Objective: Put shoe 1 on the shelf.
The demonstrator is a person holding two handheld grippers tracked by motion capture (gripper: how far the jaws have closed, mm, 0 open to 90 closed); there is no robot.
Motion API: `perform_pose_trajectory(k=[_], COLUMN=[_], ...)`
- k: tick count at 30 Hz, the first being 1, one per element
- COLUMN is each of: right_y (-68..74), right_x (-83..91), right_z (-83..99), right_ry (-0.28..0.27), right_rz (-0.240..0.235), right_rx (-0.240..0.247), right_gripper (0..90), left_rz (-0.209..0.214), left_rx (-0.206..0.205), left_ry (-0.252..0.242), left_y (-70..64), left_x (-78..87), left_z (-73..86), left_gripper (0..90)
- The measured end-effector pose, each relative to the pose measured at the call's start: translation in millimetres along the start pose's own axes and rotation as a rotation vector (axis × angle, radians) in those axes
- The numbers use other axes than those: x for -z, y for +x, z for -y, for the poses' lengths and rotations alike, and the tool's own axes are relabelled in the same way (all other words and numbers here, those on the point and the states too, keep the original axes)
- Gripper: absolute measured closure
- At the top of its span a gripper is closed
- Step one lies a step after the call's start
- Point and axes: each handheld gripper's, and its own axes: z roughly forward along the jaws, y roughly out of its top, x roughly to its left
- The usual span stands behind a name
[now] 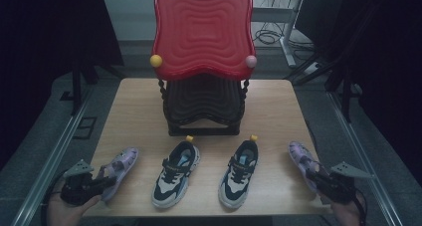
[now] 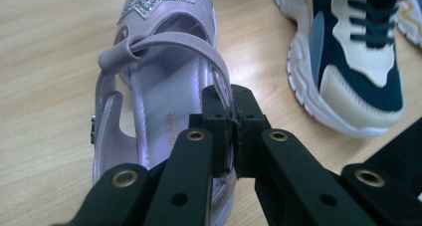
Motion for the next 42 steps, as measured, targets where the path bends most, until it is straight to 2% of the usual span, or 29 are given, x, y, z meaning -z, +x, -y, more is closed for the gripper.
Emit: perform_pose_trajectory(k=[6,14,20,25,30,35,39,42], right_y=[3.5,9.3,18.8,25.6,32.7,39.6,43.5,46.5], right_x=[2.1,-1.8,-4.3,-7.0,-12.3,-11.8,-11.3,-12.6], right_z=[-6.3,-24.5,-36.6,-43.3,-48.6,-55.9,-60.2,-63.1], right_ry=[-0.044,-0.095,-0.156,-0.183,-0.199,-0.215,-0.229,-0.231], right_rz=[0.005,-0.042,-0.122,-0.139,-0.157,-0.187,-0.214,-0.219], right_rx=[-0.011,-0.012,-0.024,-0.026,-0.027,-0.006,-0.013,-0.001], right_gripper=[84.7,84.7,84.8,84.7,84.7,84.7,84.7,84.7], left_rz=[0.018,0.061,0.076,0.086,0.113,0.114,0.117,0.119], left_rx=[-0.005,-0.008,-0.045,-0.067,-0.065,-0.074,-0.074,-0.074], left_ry=[-0.051,-0.122,-0.138,-0.164,-0.195,-0.209,-0.22,-0.232], left_y=[-4.3,-14.2,-25.1,-30.7,-31.8,-34.5,-36.5,-36.8], left_x=[4.6,7.8,2.7,4.4,4.2,6.5,8.4,10.3], left_z=[-9.1,-31.2,-50.5,-59.9,-68.3,-74.1,-76.1,-78.7], left_gripper=[86.9,86.8,86.8,86.7,86.7,86.7,86.7,86.6])
